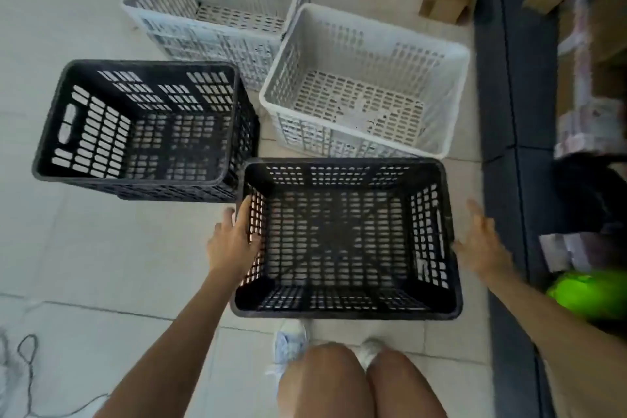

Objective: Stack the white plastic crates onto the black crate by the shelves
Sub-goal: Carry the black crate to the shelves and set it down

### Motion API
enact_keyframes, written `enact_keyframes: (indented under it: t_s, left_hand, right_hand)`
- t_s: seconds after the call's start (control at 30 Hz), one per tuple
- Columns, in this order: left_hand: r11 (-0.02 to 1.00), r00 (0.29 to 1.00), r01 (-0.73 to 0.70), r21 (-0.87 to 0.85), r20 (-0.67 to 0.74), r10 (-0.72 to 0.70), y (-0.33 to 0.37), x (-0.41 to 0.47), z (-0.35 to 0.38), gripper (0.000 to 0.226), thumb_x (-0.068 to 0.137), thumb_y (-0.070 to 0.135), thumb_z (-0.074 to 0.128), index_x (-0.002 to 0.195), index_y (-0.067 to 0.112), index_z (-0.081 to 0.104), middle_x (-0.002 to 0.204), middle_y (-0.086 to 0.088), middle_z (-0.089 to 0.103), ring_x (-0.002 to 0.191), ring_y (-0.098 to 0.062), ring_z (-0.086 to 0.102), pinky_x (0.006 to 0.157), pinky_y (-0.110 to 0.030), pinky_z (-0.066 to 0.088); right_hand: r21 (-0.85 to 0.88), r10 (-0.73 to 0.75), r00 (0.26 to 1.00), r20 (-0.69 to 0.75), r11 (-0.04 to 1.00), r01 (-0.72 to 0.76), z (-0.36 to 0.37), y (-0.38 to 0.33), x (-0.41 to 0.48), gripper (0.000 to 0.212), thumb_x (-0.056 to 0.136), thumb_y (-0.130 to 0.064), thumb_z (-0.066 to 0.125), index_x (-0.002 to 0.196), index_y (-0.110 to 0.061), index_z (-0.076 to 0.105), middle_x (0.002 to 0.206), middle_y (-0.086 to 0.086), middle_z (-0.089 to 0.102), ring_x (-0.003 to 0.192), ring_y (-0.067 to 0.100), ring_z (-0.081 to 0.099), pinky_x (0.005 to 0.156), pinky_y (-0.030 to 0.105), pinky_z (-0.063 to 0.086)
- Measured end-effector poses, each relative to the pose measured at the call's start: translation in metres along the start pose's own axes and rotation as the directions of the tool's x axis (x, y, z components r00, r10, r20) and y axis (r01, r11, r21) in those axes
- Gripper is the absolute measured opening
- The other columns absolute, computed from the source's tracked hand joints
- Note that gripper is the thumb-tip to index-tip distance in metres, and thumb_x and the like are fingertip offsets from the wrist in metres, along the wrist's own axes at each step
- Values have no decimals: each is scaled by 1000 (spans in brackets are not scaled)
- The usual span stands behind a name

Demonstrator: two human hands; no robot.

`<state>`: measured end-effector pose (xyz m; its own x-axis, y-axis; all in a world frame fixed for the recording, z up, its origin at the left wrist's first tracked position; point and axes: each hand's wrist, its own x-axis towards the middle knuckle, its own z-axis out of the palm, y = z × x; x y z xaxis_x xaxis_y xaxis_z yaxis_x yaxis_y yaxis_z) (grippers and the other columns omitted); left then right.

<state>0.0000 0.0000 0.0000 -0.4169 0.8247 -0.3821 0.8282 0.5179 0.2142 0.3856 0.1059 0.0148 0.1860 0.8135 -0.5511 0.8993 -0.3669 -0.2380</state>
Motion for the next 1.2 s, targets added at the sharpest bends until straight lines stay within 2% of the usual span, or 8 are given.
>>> enact_keyframes:
  t_s: [0.13, 0.3, 0.43, 0.53, 0.6, 0.77, 0.97, 1.2]
  left_hand:
    - [997, 995, 78, -29, 62, -76, -23, 13, 55, 83, 84, 35, 57, 149, 33, 5, 129, -8, 41, 92, -40, 61, 72, -46, 48]
    - [983, 998, -24, -183, -54, 14, -49, 33, 80, 75, 87, 4, 47, 149, 29, 13, 115, -14, 50, 72, -45, 58, 62, -48, 49]
    - [965, 981, -167, -203, -135, 141, -46, 30, 69, 72, 86, 2, 45, 146, 28, 15, 102, -13, 52, 61, -41, 55, 52, -44, 46]
    - [956, 966, -244, -162, -131, 225, -44, 22, 43, 72, 86, -1, 48, 146, 25, 18, 103, -15, 53, 61, -39, 54, 51, -42, 45]
    - [938, 948, -312, -149, -119, 297, -37, 11, 28, 71, 87, 0, 49, 145, 26, 19, 104, -15, 54, 60, -39, 54, 50, -43, 46]
    - [901, 904, -427, -77, -44, 425, -9, -16, -23, 71, 87, -2, 52, 146, 23, 22, 114, -15, 55, 68, -41, 59, 52, -40, 46]
    - [794, 791, -607, -6, 93, 605, 47, -44, -59, 73, 83, -1, 55, 146, 24, 27, 111, -13, 55, 63, -33, 57, 43, -29, 35]
    - [565, 555, -824, 39, 254, 792, 128, -87, -44, 89, 73, -12, 60, 146, 24, 23, 102, -11, 55, 49, -23, 56, 37, -28, 40]
  right_hand:
    - [191, 8, 999, 42, 981, -16, 57, 34, 34, 84, 88, -17, 58, 132, -62, 2, 133, 24, 50, 111, 42, 55, 94, 54, 43]
    - [306, -32, 994, -101, 950, 62, 90, 42, 40, 70, 94, -3, 46, 149, -30, 12, 113, 28, 61, 80, 29, 57, 76, 41, 47]
    - [368, 56, 976, -209, 929, 26, 88, 43, 8, 79, 94, -1, 45, 139, -55, 10, 100, 28, 64, 72, 28, 56, 75, 45, 50]
    - [397, 177, 950, -255, 916, -64, 78, 53, -30, 73, 91, 3, 46, 145, -39, 18, 99, 32, 64, 74, 34, 59, 74, 42, 49]
    - [409, 219, 933, -286, 908, -88, 72, 60, -61, 78, 90, 4, 47, 140, -46, 17, 103, 31, 64, 77, 38, 61, 69, 38, 46]
    - [498, 378, 889, -256, 841, -214, 58, 83, -150, 82, 92, 2, 46, 136, -58, 14, 92, 23, 63, 58, 29, 51, 47, 31, 34]
    - [651, 620, 764, -177, 656, -382, 50, 112, -261, 94, 93, -1, 45, 108, -83, 2, 57, 15, 55, 44, 24, 49, 36, 26, 37]
    - [793, 860, 502, -94, 369, -485, 73, 148, -380, 96, 92, 2, 43, 99, -88, 9, 95, 24, 67, 68, 31, 60, 71, 43, 52]
